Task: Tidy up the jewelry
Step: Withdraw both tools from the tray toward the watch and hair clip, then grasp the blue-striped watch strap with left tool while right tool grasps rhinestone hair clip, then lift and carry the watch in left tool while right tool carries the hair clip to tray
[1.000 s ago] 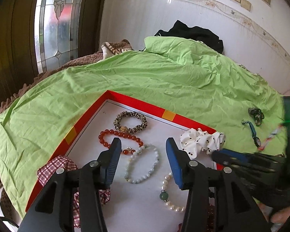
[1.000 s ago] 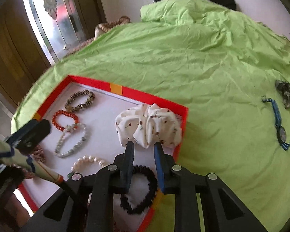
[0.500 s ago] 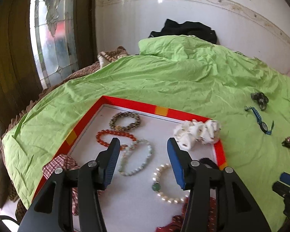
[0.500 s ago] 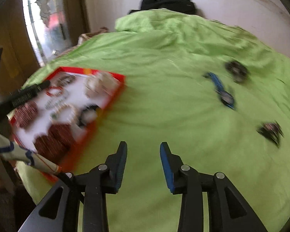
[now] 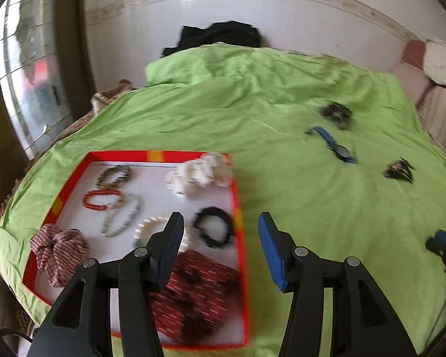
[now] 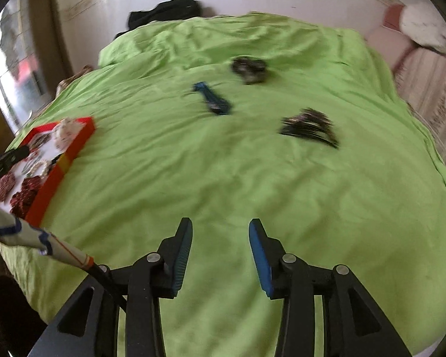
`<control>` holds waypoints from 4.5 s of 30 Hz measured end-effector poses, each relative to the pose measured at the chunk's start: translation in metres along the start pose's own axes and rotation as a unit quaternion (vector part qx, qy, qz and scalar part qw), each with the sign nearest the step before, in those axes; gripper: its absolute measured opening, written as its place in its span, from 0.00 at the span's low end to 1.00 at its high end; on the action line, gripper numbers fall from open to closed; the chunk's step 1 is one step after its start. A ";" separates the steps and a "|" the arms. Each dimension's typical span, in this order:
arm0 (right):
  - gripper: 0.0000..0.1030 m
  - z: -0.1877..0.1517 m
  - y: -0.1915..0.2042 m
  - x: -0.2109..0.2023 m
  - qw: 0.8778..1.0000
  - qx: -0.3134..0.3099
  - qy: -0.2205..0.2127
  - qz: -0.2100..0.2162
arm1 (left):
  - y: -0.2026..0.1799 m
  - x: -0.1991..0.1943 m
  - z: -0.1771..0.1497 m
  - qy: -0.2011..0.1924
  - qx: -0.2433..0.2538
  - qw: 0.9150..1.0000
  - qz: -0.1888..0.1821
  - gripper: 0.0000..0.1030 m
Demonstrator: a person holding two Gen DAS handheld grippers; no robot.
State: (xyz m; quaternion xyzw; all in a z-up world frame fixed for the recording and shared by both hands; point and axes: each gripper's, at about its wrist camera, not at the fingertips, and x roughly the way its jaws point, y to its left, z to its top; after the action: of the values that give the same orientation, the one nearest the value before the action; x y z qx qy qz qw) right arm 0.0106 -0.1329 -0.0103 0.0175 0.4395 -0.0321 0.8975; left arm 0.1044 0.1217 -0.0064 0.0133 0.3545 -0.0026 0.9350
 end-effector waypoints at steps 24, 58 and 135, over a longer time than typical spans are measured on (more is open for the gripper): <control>0.53 0.032 -0.153 0.041 0.988 0.143 -0.034 0.037 | -0.187 0.103 0.073 0.094 0.064 0.985 -0.128 0.53; 0.15 0.093 -0.157 0.118 0.983 0.125 0.010 0.133 | -0.209 0.142 0.084 0.087 0.063 0.979 -0.175 0.01; 0.39 0.030 -0.060 0.036 0.996 0.047 0.001 0.082 | 0.144 -0.159 0.012 -0.072 -0.158 0.985 -0.007 0.01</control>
State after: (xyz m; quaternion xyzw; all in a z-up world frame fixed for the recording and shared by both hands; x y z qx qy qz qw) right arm 0.0516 -0.1958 -0.0207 0.0960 0.4352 0.0208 0.8949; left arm -0.0046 0.2649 0.1115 -0.1371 0.2823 0.0459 0.9484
